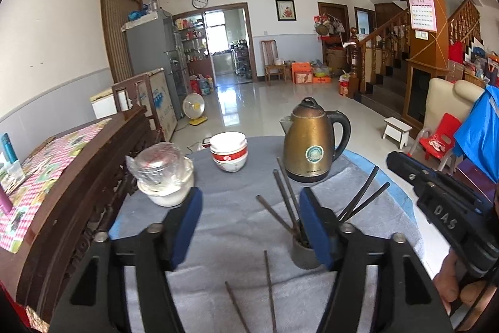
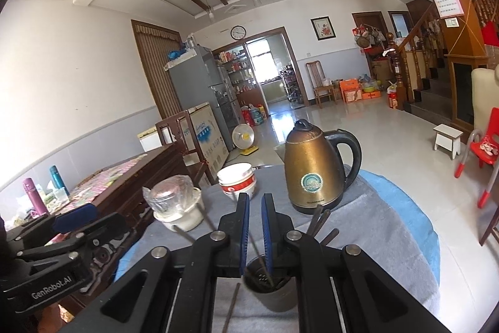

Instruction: Organize utensils

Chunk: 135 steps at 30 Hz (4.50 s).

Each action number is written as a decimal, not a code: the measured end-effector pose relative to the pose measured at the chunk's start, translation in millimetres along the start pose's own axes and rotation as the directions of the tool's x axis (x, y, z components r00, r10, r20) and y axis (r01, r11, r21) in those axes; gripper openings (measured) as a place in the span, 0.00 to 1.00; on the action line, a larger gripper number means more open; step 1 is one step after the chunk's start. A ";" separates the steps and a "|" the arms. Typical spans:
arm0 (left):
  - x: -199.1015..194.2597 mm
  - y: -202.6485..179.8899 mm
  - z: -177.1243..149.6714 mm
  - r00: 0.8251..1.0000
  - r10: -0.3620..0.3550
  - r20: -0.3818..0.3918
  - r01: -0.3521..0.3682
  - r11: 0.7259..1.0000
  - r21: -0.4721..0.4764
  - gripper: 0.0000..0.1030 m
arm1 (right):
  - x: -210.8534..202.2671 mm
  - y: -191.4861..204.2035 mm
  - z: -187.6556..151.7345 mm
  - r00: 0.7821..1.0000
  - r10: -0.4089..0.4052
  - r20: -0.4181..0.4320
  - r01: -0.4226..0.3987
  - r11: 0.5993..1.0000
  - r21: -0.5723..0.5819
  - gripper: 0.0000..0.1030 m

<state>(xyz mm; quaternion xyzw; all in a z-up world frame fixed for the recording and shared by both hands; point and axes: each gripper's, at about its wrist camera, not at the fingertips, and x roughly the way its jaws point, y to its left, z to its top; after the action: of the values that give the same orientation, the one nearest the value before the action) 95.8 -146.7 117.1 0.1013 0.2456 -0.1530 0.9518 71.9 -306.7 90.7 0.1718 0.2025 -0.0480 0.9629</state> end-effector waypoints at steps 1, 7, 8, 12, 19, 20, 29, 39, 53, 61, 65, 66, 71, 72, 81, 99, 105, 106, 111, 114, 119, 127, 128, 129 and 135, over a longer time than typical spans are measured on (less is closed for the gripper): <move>-6.0 2.2 -1.3 1.000 0.008 0.009 -0.008 1.000 0.001 0.66 | -6.8 2.2 0.6 1.000 0.003 0.006 -0.003 1.000 0.003 0.11; -39.2 13.4 -9.2 0.997 0.066 0.036 -0.067 0.998 0.014 0.70 | -43.6 12.7 0.5 0.999 0.021 0.037 -0.022 0.999 0.023 0.13; -44.2 15.1 -11.2 0.996 0.079 0.038 -0.080 0.997 0.016 0.76 | -49.4 14.3 -0.2 0.999 0.023 0.041 -0.025 0.999 0.026 0.16; -63.7 20.0 -21.7 0.990 0.124 0.060 -0.127 0.991 0.033 0.83 | -74.7 20.8 -4.5 0.998 0.032 0.062 -0.035 0.999 0.041 0.34; -93.6 30.5 -43.9 0.987 0.145 0.062 -0.147 0.989 0.023 0.88 | -117.9 32.9 -14.9 0.994 0.012 0.107 -0.015 0.999 0.028 0.50; -97.2 31.8 -47.9 0.988 0.143 0.057 -0.144 0.989 0.020 0.88 | -123.0 34.8 -16.4 0.994 0.013 0.112 -0.016 1.000 0.026 0.50; -130.7 38.9 -78.0 0.980 0.186 0.072 -0.188 0.982 0.023 0.89 | -158.5 43.2 -34.9 0.992 0.058 0.108 -0.061 0.998 0.032 0.50; -163.2 61.6 -105.8 0.961 0.260 0.096 -0.264 0.964 0.026 0.92 | -171.4 70.9 -56.5 0.990 0.108 0.090 -0.106 0.994 -0.022 0.50; -142.8 64.4 -134.9 0.971 0.241 0.003 -0.241 0.970 0.043 0.93 | -151.3 74.8 -88.1 0.993 0.117 0.000 -0.117 0.993 -0.020 0.50; -140.3 62.6 -137.8 0.971 0.239 -0.011 -0.238 0.970 0.044 0.92 | -153.3 69.9 -87.6 0.994 0.111 0.009 -0.111 0.994 -0.012 0.50; -140.4 67.5 -137.6 0.968 0.249 -0.015 -0.249 0.968 0.020 0.92 | -155.0 66.9 -86.3 0.994 0.110 0.013 -0.110 0.994 -0.004 0.50; -140.5 68.8 -137.5 0.968 0.251 -0.016 -0.251 0.968 0.015 0.93 | -155.0 66.7 -86.7 0.994 0.109 0.012 -0.109 0.994 -0.005 0.50; -141.0 72.7 -139.5 0.967 0.256 -0.018 -0.256 0.967 0.008 0.93 | -155.5 65.1 -86.1 0.993 0.118 0.002 -0.118 0.993 -0.003 0.50; -142.2 73.1 -139.8 0.966 0.256 -0.019 -0.256 0.967 0.008 0.92 | -155.3 65.5 -86.7 0.993 0.119 -0.001 -0.119 0.993 -0.007 0.50; -136.4 80.1 -147.3 0.965 0.259 -0.050 -0.259 0.966 -0.005 0.93 | -149.9 72.8 -95.3 0.992 0.123 -0.034 -0.124 0.992 -0.027 0.50; -128.3 94.0 -162.0 0.961 0.260 -0.093 -0.264 0.964 -0.040 0.92 | -124.7 88.6 -117.0 0.982 0.117 -0.148 -0.125 0.991 -0.045 0.50; -123.0 93.3 -166.8 0.960 0.256 -0.110 -0.261 0.965 -0.036 0.93 | -116.8 88.9 -124.0 0.979 0.095 -0.180 -0.105 0.993 -0.047 0.50; -120.9 92.9 -168.1 0.960 0.253 -0.118 -0.259 0.965 -0.035 0.93 | -114.8 88.4 -125.5 0.978 0.092 -0.188 -0.102 0.994 -0.045 0.50; -114.6 91.6 -173.7 0.958 0.250 -0.142 -0.256 0.967 -0.024 0.93 | -109.1 84.8 -129.5 0.974 0.078 -0.213 -0.088 0.996 -0.034 0.50; -110.8 91.1 -176.3 0.956 0.251 -0.152 -0.257 0.966 -0.020 0.93 | -107.9 82.8 -130.8 0.973 0.077 -0.218 -0.085 0.996 -0.029 0.50; -98.6 89.7 -184.5 0.952 0.246 -0.183 -0.253 0.967 -0.012 0.93 | -101.9 80.0 -136.2 0.969 0.069 -0.237 -0.078 0.996 -0.030 0.50; -68.2 87.4 -201.0 0.939 0.225 -0.260 -0.237 0.972 -0.013 0.93 | -78.9 71.7 -154.7 0.950 0.043 -0.310 -0.054 0.998 -0.027 0.50; -64.0 87.0 -203.0 0.936 0.222 -0.272 -0.234 0.972 -0.012 0.92 | -76.6 70.5 -156.9 0.948 0.039 -0.316 -0.050 0.998 -0.027 0.50; -59.7 87.0 -204.2 0.934 0.221 -0.282 -0.233 0.972 -0.009 0.93 | -73.9 68.8 -158.9 0.945 0.037 -0.324 -0.047 0.999 -0.024 0.50; -38.5 86.2 -208.3 0.920 0.212 -0.330 -0.226 0.974 -0.003 0.93 | -59.7 58.9 -166.7 0.934 0.025 -0.356 -0.028 1.000 -0.002 0.50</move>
<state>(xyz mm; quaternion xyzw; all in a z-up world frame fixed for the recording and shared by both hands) 2.2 -1.1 -32.5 0.1325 0.3905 -0.0216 0.9108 -35.3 -191.8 -9.9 0.1769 0.3713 -0.0022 0.9115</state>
